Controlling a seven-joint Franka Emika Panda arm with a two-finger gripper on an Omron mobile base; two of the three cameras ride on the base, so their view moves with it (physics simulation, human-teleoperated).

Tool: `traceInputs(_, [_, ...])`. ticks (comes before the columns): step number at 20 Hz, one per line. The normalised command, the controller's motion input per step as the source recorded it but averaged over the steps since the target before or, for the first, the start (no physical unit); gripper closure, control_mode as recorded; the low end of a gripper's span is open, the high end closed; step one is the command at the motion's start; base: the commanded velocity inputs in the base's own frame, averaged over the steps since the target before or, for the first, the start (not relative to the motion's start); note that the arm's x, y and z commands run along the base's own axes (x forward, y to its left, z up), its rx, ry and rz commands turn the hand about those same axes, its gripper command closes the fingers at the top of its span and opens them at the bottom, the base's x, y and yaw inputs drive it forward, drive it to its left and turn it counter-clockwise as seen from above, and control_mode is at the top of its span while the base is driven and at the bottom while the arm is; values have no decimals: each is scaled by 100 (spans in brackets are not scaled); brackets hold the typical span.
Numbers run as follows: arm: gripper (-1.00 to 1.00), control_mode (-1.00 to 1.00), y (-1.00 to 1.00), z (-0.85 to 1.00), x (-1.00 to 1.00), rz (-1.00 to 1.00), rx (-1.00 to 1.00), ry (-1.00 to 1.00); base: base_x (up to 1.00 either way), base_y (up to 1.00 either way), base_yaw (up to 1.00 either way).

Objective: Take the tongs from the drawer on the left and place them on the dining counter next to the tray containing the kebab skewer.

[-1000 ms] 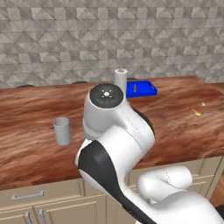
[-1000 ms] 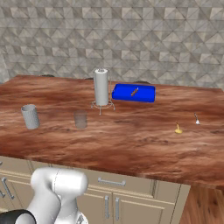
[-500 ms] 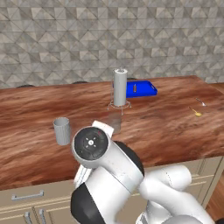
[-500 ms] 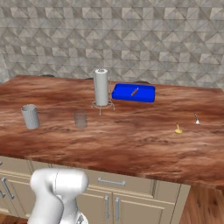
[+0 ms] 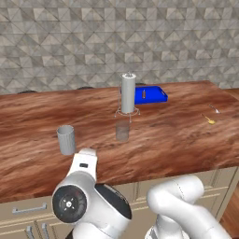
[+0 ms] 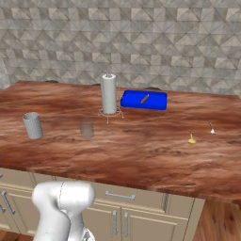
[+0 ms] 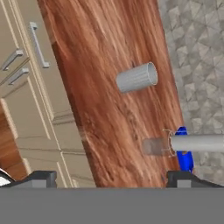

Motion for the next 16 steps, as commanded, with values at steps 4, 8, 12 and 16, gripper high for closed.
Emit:
traceInputs(4, [-100, -100, 56, -1, 0, 4, -32, -1, 0, 0, 0])
traceInputs(8, [-100, -100, 44, -6, -1, 0, -22, -6, 0, 0, 0])
traceInputs(12, [-100, -100, 47, -15, 0, 0, -20, -7, 0, 0, 0])
traceInputs(16, [-100, -100, 52, -41, 0, 0, -17, -13, 0, 0, 0])
